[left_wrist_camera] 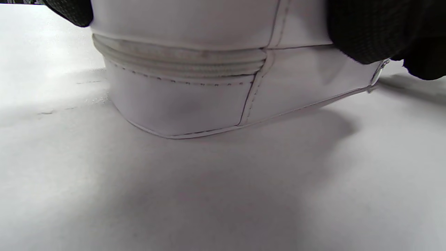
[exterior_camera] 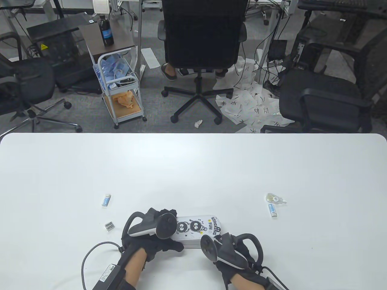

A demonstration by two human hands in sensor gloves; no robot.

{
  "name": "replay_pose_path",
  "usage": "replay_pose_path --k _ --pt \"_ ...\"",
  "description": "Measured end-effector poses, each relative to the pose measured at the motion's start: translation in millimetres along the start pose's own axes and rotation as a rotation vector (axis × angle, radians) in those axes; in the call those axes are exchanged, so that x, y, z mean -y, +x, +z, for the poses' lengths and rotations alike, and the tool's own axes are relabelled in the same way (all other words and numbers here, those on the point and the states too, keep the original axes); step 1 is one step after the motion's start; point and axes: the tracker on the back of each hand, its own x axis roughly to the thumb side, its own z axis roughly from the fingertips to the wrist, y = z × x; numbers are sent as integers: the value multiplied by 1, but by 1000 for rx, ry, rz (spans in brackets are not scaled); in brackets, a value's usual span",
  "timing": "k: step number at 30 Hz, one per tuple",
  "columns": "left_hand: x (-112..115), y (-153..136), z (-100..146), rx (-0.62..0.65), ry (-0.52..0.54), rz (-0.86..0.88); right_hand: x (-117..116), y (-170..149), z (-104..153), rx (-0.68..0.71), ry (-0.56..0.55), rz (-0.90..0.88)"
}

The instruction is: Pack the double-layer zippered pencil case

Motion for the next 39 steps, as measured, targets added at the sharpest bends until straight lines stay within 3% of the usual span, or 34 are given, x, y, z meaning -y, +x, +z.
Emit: replay_pose_path --k 4,7,10,14,18,21,23,25,27,28,30,33,39 --pt "0 -6 2 -2 0 37 3 -23 -6 -39 74 -73" --pt "1 -11 2 18 -26 104 0 -49 -9 -113 26 -56" --pt "-1 -5 3 77 -18 66 -8 -65 -16 -97 61 -151" --pt "-5 9 3 144 -47 1 -14 -61 -23 42 55 -224" --pt "-7 30 2 221 -15 -64 -16 -34 -21 207 162 -363" --pt "-12 27 5 149 33 -74 -12 -31 -20 279 173 -160" --pt "-18 16 8 57 105 -57 -12 -33 -20 298 264 -232" --pt "-22 10 8 -2 97 7 -17 -32 -21 341 335 -366" --pt "-26 12 8 14 57 194 -25 -24 -22 418 449 -586" --pt "-26 18 7 84 23 300 -28 -17 -22 456 506 -717" --pt "-27 29 8 65 -31 316 -27 -4 -21 464 511 -757" --pt "-22 42 7 147 -188 257 -19 5 -18 497 357 -554" --pt "0 49 -2 179 -235 338 -16 -15 -22 426 294 -417"
